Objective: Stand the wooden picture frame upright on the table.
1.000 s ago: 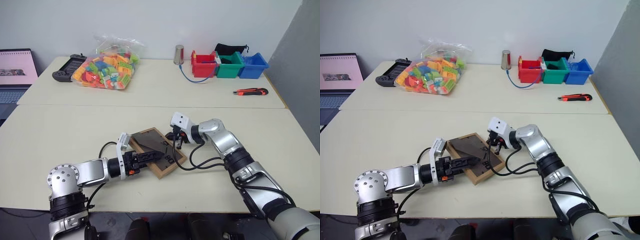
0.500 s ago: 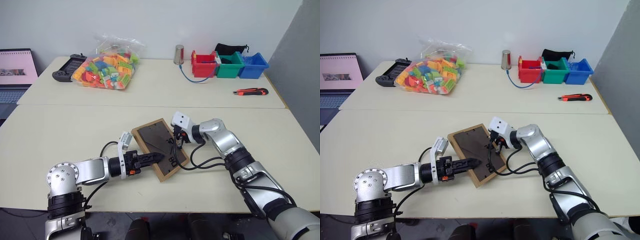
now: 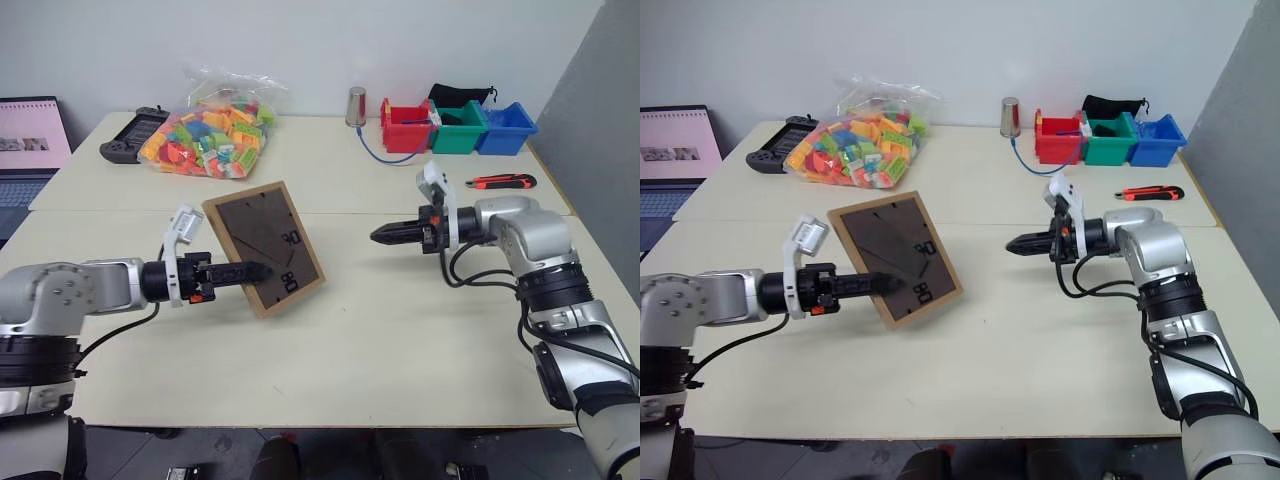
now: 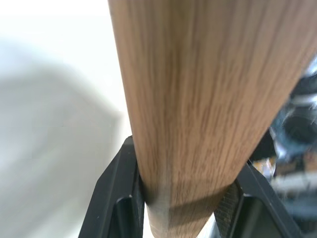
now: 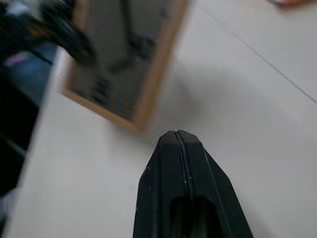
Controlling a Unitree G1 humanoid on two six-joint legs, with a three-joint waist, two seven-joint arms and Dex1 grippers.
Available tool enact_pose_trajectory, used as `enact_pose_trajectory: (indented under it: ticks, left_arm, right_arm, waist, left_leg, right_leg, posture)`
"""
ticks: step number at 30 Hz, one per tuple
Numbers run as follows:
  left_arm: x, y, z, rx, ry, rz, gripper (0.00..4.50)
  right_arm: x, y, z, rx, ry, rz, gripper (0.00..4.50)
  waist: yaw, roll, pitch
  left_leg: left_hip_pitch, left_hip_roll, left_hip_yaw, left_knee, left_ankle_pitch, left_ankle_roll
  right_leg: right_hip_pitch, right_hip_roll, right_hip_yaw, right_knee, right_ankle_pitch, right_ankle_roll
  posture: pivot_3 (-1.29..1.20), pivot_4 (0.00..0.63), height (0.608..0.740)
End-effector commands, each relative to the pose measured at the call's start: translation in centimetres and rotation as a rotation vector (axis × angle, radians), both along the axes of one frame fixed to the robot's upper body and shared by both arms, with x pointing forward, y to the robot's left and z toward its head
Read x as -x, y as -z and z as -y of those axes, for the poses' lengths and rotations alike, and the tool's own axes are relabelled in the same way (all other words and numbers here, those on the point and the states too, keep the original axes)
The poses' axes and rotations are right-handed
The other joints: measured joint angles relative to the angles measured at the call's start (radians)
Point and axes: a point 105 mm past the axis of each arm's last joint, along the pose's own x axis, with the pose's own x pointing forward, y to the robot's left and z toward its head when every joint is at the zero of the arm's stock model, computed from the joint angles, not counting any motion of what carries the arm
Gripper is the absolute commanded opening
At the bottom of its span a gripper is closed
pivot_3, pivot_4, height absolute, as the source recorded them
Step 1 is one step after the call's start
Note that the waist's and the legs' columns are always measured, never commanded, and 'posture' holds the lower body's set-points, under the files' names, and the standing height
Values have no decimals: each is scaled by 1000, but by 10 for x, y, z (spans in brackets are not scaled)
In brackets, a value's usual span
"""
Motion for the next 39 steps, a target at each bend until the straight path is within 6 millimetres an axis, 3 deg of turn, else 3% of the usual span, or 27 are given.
enact_pose_trajectory:
  ticks: [1, 7, 14, 17, 23, 26, 27, 31, 35, 39]
  left_arm:
    - [-10, -17, 0, -26, 64, 155, 1369]
    - [-20, -20, 12, -36, 138, 242, 1369]
    - [-21, -24, 20, -25, 182, 265, 1369]
    - [-19, -25, 22, -19, 196, 265, 1369]
    - [-18, -27, 26, -13, 212, 268, 1369]
    - [-18, -26, 26, -15, 213, 265, 1369]
    - [-17, -25, 26, -17, 213, 263, 1369]
    - [-17, -23, 25, -19, 210, 258, 1369]
    - [-15, -21, 23, -25, 206, 253, 1369]
    - [-14, -20, 22, -25, 200, 249, 1369]
  right_arm:
    - [23, -36, -21, -111, -125, -7, 1010]
    - [20, -30, -52, -104, -126, 36, 2441]
    - [-5, -18, -64, -76, -10, 112, 3926]
    - [-4, -21, -70, -93, -36, 118, 4471]
    - [1, -25, -90, -123, -94, 128, 4471]
    - [13, -28, -97, -138, -166, 119, 4471]
    - [16, -27, -99, -133, -182, 120, 4471]
    - [25, -26, -103, -132, -226, 117, 4471]
    - [53, -30, -90, -130, -376, 51, 4471]
    - [52, -28, -74, -102, -360, 34, 4471]
  waist:
    - [1, 0, 0]
    - [3, 0, 0]
    - [3, 0, 0]
    - [3, 0, 0]
    - [0, 0, 0]
    - [2, 0, 0]
    - [2, 0, 0]
    - [-3, -3, -39]
    - [-3, -4, -43]
    - [-4, -7, -49]
  left_leg:
    - [0, 0, 0, 0, -1, 1]
    - [-1, 0, 0, 0, -1, 2]
    - [-2, 0, 0, 1, -1, 2]
    - [-2, 0, 0, 1, -1, 2]
    - [-1, 0, 0, 1, -1, 2]
    - [-2, 0, 0, 1, -1, 2]
    - [-2, 0, 0, 1, -1, 2]
    - [-6, 0, -4, 1, 3, -4]
    - [-6, -1, -5, 0, 7, -10]
    - [-6, -1, -6, 1, 8, -9]
  right_leg:
    - [0, 0, 0, 0, 0, 0]
    - [0, 0, 0, 0, 0, 0]
    - [-1, 0, 0, 0, 0, 0]
    - [-1, 0, 0, 1, 0, 0]
    - [-1, 0, 0, 2, 0, 0]
    - [-1, 0, 0, 2, 0, 0]
    - [-1, 0, 0, 2, 0, 0]
    - [-4, -1, -4, 3, 0, 0]
    - [-3, -2, -6, 3, 0, 0]
    - [-3, -1, -6, 3, 0, 0]
  posture:
    - [0, 150, 740]
    - [0, 150, 740]
    - [0, 150, 740]
    - [0, 150, 740]
    - [0, 150, 740]
    - [0, 150, 740]
    - [0, 0, 740]
    - [0, 0, 740]
    - [0, 0, 740]
    - [0, 0, 740]
